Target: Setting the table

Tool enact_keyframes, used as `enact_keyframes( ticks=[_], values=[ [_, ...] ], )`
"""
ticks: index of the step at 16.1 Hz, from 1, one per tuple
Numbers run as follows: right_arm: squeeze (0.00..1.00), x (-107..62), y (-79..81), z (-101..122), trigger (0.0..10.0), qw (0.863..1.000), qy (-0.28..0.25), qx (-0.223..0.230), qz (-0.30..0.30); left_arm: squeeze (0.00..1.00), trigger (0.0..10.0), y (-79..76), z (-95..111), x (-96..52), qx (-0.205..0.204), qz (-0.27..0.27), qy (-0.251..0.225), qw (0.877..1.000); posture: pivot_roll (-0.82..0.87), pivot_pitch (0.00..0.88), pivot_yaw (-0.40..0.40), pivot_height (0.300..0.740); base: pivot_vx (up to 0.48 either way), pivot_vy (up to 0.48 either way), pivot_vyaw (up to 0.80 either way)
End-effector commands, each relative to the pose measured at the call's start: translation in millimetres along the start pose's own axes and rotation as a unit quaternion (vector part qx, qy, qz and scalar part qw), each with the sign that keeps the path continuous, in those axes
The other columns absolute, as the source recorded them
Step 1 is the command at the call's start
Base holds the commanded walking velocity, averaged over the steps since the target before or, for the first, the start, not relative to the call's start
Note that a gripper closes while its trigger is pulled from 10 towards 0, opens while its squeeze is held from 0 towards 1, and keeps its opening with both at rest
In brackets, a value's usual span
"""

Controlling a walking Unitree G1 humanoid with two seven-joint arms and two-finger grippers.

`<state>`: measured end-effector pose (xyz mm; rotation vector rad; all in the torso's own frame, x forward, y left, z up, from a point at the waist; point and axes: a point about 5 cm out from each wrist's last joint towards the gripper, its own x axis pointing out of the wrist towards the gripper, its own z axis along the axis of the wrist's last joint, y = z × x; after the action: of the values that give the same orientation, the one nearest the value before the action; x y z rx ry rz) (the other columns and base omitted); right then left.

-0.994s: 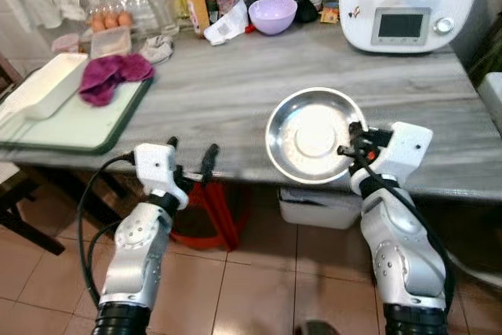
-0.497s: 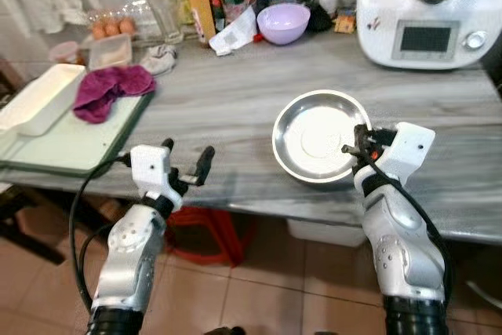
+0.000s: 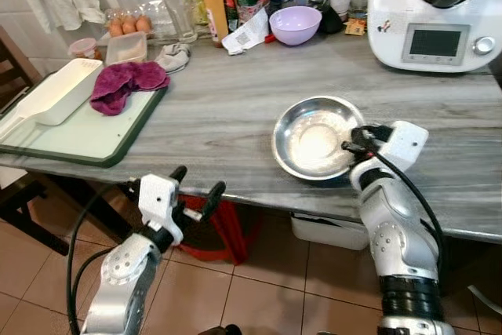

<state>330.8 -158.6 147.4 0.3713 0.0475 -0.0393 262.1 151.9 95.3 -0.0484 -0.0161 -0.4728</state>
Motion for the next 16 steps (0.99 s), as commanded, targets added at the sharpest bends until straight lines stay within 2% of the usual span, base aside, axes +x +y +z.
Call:
enact_keyframes(
  ticks=[1,5,6,9,10,11,16],
  values=[
    [0.00,6.1,14.6,-1,10.0,0.999,0.008,0.019,0.030,0.00,10.0,0.5,4,-2.4,0.010,-0.009,0.000,1.000,-0.13,0.125,0.100,0.740,0.000,0.000,0.00],
    [0.00,24.7,22.4,-4,10.0,0.999,0.012,0.041,0.015,0.00,10.0,-4.8,4,-2.9,0.008,-0.029,0.002,1.000,-0.13,0.124,0.099,0.740,0.000,0.000,0.00],
    [0.00,32.2,26.5,-8,10.0,1.000,0.021,0.016,0.005,0.00,10.0,-7.7,4,-3.6,0.006,-0.041,0.003,0.999,-0.12,0.123,0.097,0.740,0.000,0.000,0.00],
    [0.00,36.6,36.4,-14,10.0,0.999,0.036,0.009,0.019,0.00,10.0,-9.1,3,-5.8,0.005,-0.050,0.008,0.999,-0.12,0.124,0.095,0.740,0.000,0.000,0.00],
    [0.55,36.6,40.2,-17,10.0,0.998,0.045,0.015,0.028,0.00,10.0,-9.3,2,-6.5,0.005,-0.052,0.010,0.999,-0.11,0.127,0.090,0.740,0.000,0.000,0.00],
    [1.00,36.7,40.8,-19,10.0,0.998,0.055,0.024,0.029,0.00,10.0,-9.5,2,-6.7,0.005,-0.052,0.011,0.999,-0.11,0.128,0.090,0.740,0.000,0.000,0.00],
    [1.00,38.7,43.2,-27,10.0,0.996,0.067,0.046,0.028,0.00,10.0,-13.2,-1,-5.2,0.000,-0.060,0.013,0.998,-0.12,0.127,0.095,0.740,0.000,0.000,0.00]
  ],
)
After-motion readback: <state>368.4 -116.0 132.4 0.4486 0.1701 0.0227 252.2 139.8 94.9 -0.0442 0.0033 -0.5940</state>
